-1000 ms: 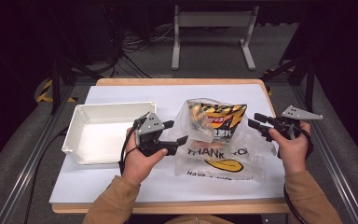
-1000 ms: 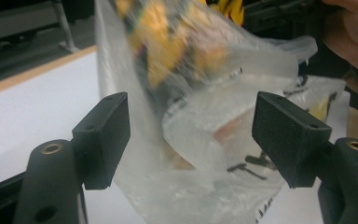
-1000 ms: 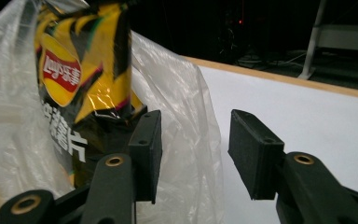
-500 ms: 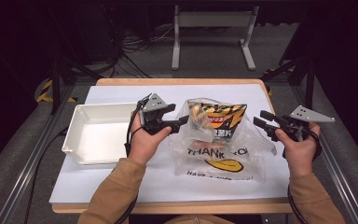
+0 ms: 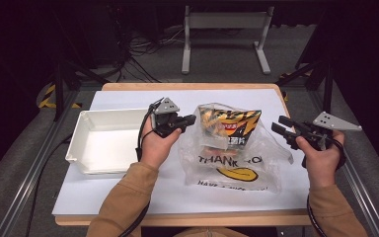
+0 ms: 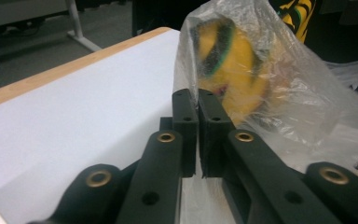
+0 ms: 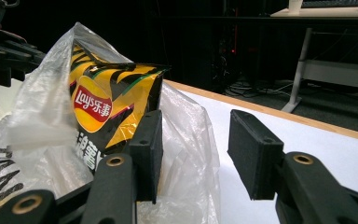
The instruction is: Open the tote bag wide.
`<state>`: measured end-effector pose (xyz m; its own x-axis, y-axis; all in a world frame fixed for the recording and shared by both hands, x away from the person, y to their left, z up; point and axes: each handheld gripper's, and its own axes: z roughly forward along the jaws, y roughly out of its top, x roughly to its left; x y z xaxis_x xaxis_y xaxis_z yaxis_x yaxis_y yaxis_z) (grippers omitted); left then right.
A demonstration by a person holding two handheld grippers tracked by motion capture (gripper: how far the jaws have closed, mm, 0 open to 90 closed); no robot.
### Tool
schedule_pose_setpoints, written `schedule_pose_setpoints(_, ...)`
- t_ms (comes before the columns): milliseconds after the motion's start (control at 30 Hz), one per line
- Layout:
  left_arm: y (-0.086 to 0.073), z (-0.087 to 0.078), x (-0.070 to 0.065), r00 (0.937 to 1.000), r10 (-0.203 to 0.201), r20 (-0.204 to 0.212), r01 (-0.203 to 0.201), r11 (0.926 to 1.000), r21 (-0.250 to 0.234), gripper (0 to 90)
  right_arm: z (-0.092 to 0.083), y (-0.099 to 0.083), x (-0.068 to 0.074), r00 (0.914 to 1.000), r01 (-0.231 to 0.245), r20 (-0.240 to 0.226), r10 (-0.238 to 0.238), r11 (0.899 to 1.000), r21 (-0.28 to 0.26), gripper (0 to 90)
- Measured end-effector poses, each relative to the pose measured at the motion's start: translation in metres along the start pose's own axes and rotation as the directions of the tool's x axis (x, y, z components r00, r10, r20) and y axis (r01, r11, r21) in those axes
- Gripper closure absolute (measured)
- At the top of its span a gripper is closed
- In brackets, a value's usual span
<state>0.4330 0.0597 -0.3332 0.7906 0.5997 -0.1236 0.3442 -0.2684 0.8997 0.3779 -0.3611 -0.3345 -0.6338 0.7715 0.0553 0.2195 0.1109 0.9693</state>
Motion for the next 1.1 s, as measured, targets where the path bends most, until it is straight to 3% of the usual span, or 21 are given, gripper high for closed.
schedule_pose_setpoints(300, 0.004, -0.008, 0.005, 0.9991, -0.004, -0.042, 0.003, 0.9998, -0.020, 89.7, -0.001, 0.000, 0.001, 1.0000, 0.003, 0.002, -0.003, 1.000, -0.003, 55.3)
schedule_pose_setpoints(400, 0.002, -0.009, 0.012, 0.9960, -0.026, -0.085, 0.025, 0.9996, -0.016, 89.4, 0.001, -0.002, 0.000, 1.0000, 0.001, 0.001, -0.001, 1.000, 0.009, 55.2)
schedule_pose_setpoints(667, -0.005, -0.004, 0.020, 0.9869, -0.045, -0.155, 0.053, 0.9973, 0.050, 87.9, 0.003, -0.003, 0.000, 1.0000, -0.001, -0.008, 0.002, 1.000, 0.019, 54.6)
schedule_pose_setpoints(833, -0.008, -0.003, 0.022, 0.9836, -0.042, -0.175, 0.053, 0.9966, 0.062, 88.1, 0.003, -0.003, -0.001, 1.0000, -0.002, -0.008, 0.002, 1.000, 0.017, 54.6)
schedule_pose_setpoints(1000, -0.010, -0.004, 0.024, 0.9760, -0.054, -0.211, 0.072, 0.9943, 0.079, 88.2, 0.001, -0.002, 0.000, 1.0000, 0.000, -0.005, 0.000, 1.000, 0.011, 54.6)
schedule_pose_setpoints(1100, -0.012, -0.004, 0.023, 0.9794, -0.045, -0.197, 0.063, 0.9942, 0.087, 88.0, 0.001, -0.001, 0.001, 1.0000, 0.003, -0.007, -0.003, 1.000, 0.010, 54.6)
